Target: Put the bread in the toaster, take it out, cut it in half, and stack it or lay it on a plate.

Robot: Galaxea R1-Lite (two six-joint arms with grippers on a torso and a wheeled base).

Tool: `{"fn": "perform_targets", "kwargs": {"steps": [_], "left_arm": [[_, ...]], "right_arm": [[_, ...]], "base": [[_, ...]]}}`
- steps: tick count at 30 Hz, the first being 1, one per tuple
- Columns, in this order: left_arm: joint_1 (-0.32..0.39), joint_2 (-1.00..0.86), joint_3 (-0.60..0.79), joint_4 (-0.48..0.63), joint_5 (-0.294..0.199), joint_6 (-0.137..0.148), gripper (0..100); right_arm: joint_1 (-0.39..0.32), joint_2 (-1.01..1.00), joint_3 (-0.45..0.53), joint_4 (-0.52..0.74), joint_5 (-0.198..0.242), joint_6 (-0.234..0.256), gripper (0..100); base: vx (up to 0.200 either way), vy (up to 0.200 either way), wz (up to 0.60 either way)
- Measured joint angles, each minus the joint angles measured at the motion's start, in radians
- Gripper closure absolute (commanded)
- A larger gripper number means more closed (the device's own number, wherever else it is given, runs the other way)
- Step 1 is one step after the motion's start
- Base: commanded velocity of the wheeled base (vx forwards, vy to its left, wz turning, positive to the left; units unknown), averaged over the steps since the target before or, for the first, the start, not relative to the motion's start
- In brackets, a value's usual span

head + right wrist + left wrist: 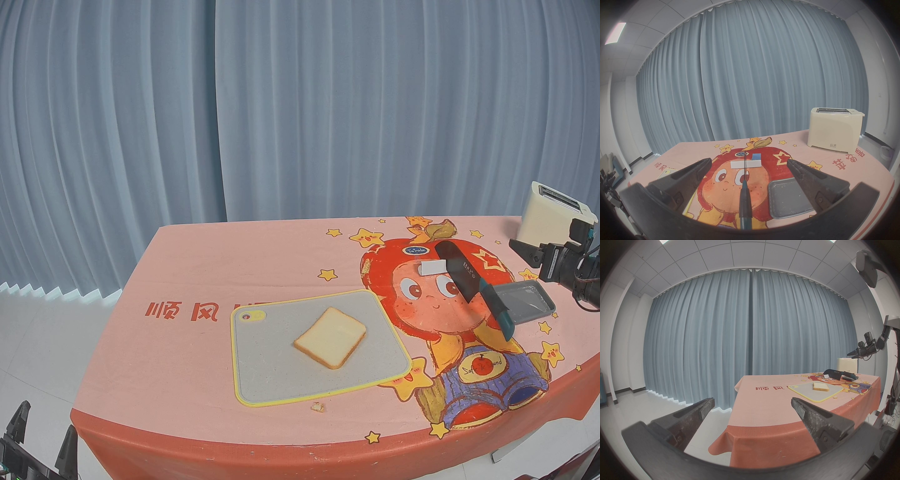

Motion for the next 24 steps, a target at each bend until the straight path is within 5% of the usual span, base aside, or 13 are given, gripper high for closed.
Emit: {"fn": "perform_targets", "kwargs": {"steps": [24], "left_arm": [[0.0,0.0,0.0,0.0,0.0,0.0,0]], "right_arm": [[0.085,0.08,0.034,0.003,0.003,-0.045,0]], "base": [[0.0,0.0,0.0]]}}
